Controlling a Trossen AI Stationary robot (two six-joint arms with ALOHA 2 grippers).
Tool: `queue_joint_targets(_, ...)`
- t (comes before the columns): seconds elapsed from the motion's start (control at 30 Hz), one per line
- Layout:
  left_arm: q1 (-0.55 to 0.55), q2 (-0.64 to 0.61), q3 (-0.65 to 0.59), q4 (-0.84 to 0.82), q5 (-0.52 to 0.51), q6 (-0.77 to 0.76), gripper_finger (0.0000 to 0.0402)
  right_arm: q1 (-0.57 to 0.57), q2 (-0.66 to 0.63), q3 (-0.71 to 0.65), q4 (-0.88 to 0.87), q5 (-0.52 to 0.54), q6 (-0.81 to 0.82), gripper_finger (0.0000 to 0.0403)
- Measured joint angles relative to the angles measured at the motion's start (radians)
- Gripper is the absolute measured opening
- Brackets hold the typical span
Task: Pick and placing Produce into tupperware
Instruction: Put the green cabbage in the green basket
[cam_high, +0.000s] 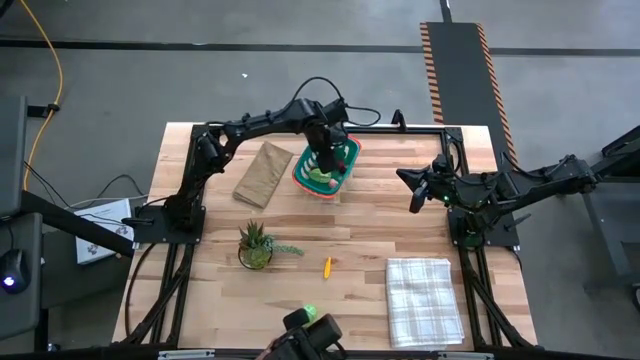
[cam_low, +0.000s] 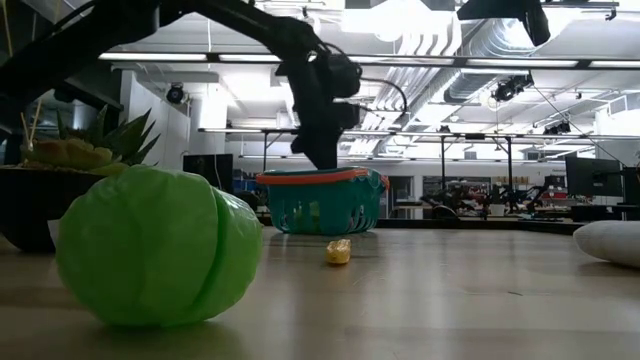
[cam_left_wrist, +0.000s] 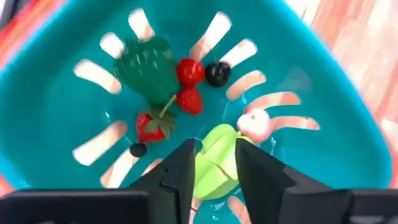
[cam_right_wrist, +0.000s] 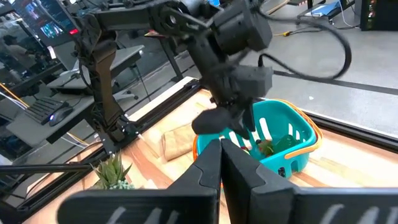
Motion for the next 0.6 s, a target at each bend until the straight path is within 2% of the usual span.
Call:
queue_joint_targets(0.33, 0.000, -0.001, 0.187, -0.208, 0.073, 0.040, 0.0010, 0.000, -0.001, 0.000, 0.000, -0.026, 0.004, 0.0001)
queue_joint_targets(0.6, -0.002, -0.014, 0.233, -0.385, 0.086, 0.055, 0.0001, 0.000, -0.001, 0.000, 0.001, -0.062, 0.009, 0.0001)
